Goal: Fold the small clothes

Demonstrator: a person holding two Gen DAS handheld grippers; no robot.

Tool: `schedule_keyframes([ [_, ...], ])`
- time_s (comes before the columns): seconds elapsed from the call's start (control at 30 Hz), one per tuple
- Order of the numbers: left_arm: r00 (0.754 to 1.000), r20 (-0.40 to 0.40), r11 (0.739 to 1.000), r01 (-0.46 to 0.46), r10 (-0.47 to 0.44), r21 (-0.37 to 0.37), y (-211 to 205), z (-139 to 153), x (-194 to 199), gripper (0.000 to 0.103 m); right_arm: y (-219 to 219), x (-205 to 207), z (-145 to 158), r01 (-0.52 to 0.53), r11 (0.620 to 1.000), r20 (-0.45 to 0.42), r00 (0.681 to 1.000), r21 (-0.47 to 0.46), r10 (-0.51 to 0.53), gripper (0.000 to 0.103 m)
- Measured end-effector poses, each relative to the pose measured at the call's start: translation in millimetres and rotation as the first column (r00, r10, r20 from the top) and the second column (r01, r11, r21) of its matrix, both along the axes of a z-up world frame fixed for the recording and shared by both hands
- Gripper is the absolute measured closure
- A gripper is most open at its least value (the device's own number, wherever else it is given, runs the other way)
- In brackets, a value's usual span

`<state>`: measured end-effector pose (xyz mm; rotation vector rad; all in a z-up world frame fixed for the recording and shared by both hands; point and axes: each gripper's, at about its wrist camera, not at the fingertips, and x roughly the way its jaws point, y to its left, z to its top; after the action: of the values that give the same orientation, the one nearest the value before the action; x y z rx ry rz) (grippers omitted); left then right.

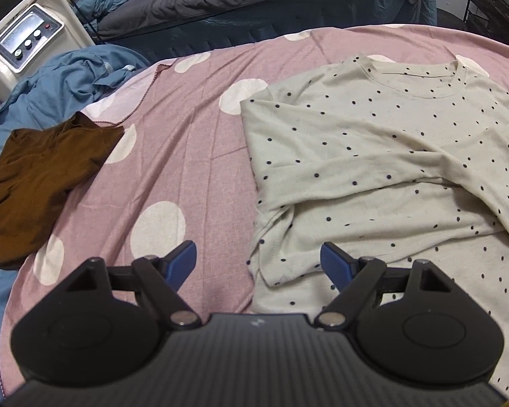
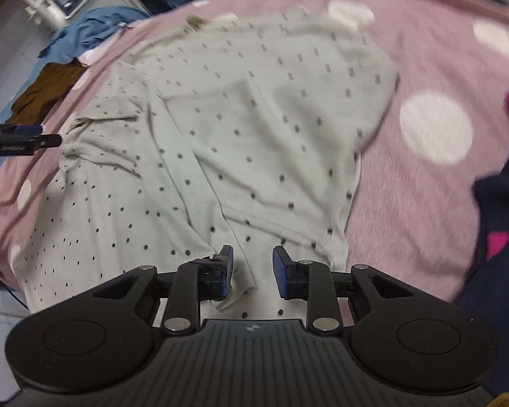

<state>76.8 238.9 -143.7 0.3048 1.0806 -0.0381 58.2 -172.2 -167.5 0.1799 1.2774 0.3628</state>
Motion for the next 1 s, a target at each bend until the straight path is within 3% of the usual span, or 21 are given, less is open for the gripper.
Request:
schedule_keyframes([
  [0.03, 1.0, 0.001, 1.0, 0.001, -0.001, 0.0, -1, 0, 0, 0.022, 1, -3, -6, 0.008, 1.0, -0.037, 0.999, 0.022, -0.007, 0.056],
  [0.1, 1.0, 0.001, 1.0, 0.0, 0.0, -0.004, -1, 1, 0, 0.022, 8, -8, -8, -0.026, 1.0, -0.032, 0.999, 0.018, 0.026, 0.058],
  [0.13, 1.0, 0.001, 1.0, -0.002, 0.002, -0.007, -1, 1, 1, 0.022, 13, -10, -6, -0.053, 0.999, -0.015, 0.998, -0.006, 0.053, 0.065],
  [0.17, 1.0, 0.002, 1.0, -0.003, 0.003, -0.008, 0, 1, 1, 0.022, 14, -11, -4, -0.07, 0.997, -0.016, 0.997, -0.01, 0.07, 0.101],
  [0.3, 1.0, 0.025, 1.0, -0.007, 0.008, -0.022, 3, 5, 2, 0.022, 1, -3, 26, -0.051, 0.998, 0.053, 0.997, 0.025, 0.049, 0.1],
  [0.43, 0.999, 0.037, 1.0, 0.016, -0.015, -0.009, 5, 5, 8, 0.022, -22, 21, 59, -0.036, 0.994, 0.195, 0.979, -0.105, 0.056, 0.1],
  [0.57, 0.999, 0.03, 0.999, 0.037, -0.037, 0.019, 6, -5, 18, 0.023, -42, 48, 44, -0.018, 0.975, 0.202, 0.977, -0.221, 0.063, 0.1],
  [0.67, 0.999, 0.015, 0.998, 0.049, -0.05, 0.05, 5, -13, 24, 0.023, -41, 63, 22, -0.041, 0.973, 0.179, 0.98, -0.226, 0.083, 0.099],
  [0.73, 0.998, 0.011, 0.995, 0.059, -0.06, 0.077, 4, -18, 27, 0.023, -38, 69, 14, -0.012, 0.968, 0.188, 0.98, -0.249, 0.061, 0.094],
  [0.77, 0.998, 0.011, 0.993, 0.065, -0.067, 0.094, 4, -20, 27, 0.024, -36, 71, 16, 0.023, 0.964, 0.193, 0.981, -0.266, 0.03, 0.077],
  [0.8, 0.998, 0.013, 0.991, 0.067, -0.069, 0.114, 5, -23, 28, 0.024, -34, 69, 21, 0.051, 0.957, 0.216, 0.976, -0.287, 0.012, 0.075],
  [0.83, 0.998, 0.014, 0.989, 0.065, -0.068, 0.132, 5, -25, 28, 0.024, -31, 65, 29, 0.059, 0.955, 0.256, 0.967, -0.29, 0.018, 0.074],
  [0.9, 0.998, 0.01, 0.989, 0.066, -0.067, 0.13, 8, -29, 29, 0.026, -19, 50, 48, 0.051, 0.956, 0.341, 0.939, -0.29, 0.054, 0.06],
  [0.97, 0.998, 0.003, 0.993, 0.069, -0.07, 0.094, 10, -31, 31, 0.031, -5, 39, 58, 0.028, 0.963, 0.377, 0.923, -0.268, 0.078, 0.055],
  [1.0, 0.997, 0.002, 0.994, 0.07, -0.071, 0.088, 9, -32, 31, 0.032, 1, 35, 59, -0.011, 0.974, 0.364, 0.927, -0.226, 0.095, 0.058],
])
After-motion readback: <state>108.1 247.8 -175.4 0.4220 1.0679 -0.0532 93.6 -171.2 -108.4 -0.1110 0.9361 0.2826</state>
